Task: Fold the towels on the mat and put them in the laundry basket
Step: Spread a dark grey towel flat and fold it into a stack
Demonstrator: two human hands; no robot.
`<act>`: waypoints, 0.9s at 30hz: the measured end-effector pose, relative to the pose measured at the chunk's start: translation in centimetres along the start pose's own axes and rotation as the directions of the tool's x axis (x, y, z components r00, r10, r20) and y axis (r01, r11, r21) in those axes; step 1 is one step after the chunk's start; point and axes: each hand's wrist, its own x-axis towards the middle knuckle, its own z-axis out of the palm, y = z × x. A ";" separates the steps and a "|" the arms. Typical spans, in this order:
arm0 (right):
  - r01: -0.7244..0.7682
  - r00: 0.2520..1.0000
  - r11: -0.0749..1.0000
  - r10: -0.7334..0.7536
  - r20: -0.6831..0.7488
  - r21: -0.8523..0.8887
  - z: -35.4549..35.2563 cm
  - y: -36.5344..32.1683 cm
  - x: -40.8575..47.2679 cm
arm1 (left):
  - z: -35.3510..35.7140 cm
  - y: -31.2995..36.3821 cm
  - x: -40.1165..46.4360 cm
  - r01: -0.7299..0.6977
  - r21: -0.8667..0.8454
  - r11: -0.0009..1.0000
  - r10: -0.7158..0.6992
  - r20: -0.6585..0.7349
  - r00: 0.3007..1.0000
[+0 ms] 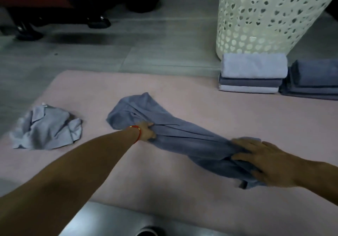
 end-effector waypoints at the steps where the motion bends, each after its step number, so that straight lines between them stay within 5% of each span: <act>1: -0.003 1.000 1.000 0.003 0.003 0.007 0.1 -0.1 0.5 | 0.4 0.2 -0.2 0.006 -0.045 0.999 -0.007 -0.037 0.999; 5: 0.000 0.999 0.996 0.003 -0.038 0.088 0.4 -0.1 3.7 | 1.7 1.2 -1.9 -0.097 -0.191 0.977 0.070 -0.143 0.987; 8: 0.000 0.999 0.970 0.008 -0.031 0.244 -1.4 -1.6 7.1 | 3.3 3.7 -4.4 -0.234 -0.485 0.842 0.233 -0.064 0.970; 13: 0.048 0.992 0.890 0.011 -0.127 0.454 -2.6 -4.5 12.5 | 5.7 7.7 -7.8 -0.522 -0.391 0.758 0.480 -0.209 0.852; 15: 0.038 0.991 0.899 0.023 -0.134 0.436 -2.5 -4.6 13.3 | 5.8 7.3 -8.6 -0.581 -0.317 0.750 0.444 -0.410 0.797; 18: -0.017 0.999 0.960 0.027 -0.033 0.278 -3.5 -5.3 14.5 | 5.0 4.9 -8.3 -0.496 -0.356 0.792 0.201 -0.615 0.762; 22: 0.059 0.998 0.998 -0.060 0.009 0.029 -3.4 -9.8 17.0 | 3.3 0.4 -6.3 -0.281 -0.493 0.823 -0.084 -0.596 0.799; 24: -0.021 1.000 0.994 0.023 0.014 -0.108 -1.9 -12.2 19.0 | 3.1 -1.6 -5.5 -0.232 -0.477 0.848 -0.110 -0.585 0.804; 27: -0.240 0.969 0.967 0.233 -0.086 -0.084 -1.1 -14.1 21.5 | 2.8 -3.8 -4.6 -0.180 -0.443 0.878 -0.122 -0.571 0.812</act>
